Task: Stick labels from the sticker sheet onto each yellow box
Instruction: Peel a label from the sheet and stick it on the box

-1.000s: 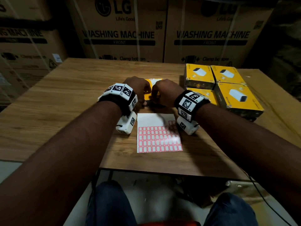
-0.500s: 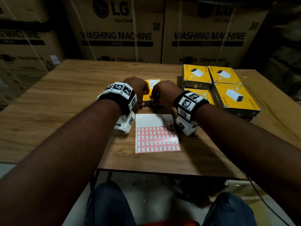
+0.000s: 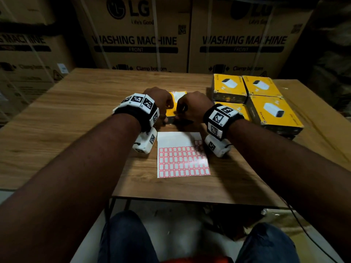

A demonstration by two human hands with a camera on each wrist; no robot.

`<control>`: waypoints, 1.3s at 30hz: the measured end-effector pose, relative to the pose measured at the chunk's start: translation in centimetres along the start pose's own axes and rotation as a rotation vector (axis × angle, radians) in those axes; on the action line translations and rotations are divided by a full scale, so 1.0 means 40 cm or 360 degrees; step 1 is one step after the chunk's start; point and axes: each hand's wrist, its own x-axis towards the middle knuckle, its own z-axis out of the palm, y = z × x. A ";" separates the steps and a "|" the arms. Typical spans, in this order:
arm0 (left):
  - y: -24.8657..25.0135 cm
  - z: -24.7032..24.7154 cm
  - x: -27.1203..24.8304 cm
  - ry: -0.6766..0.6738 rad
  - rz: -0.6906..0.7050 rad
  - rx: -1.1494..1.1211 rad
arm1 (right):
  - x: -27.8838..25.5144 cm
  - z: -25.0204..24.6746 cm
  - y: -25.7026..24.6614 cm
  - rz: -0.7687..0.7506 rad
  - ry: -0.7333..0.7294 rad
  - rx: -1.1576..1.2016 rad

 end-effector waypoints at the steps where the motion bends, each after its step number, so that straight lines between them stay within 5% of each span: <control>1: 0.001 0.000 0.000 0.0000 0.0006 0.0003 | 0.002 0.001 0.002 0.0012 -0.0002 -0.0003; 39: 0.004 -0.001 0.003 -0.0038 0.0006 0.0010 | 0.001 -0.010 0.016 0.0170 -0.0145 0.0040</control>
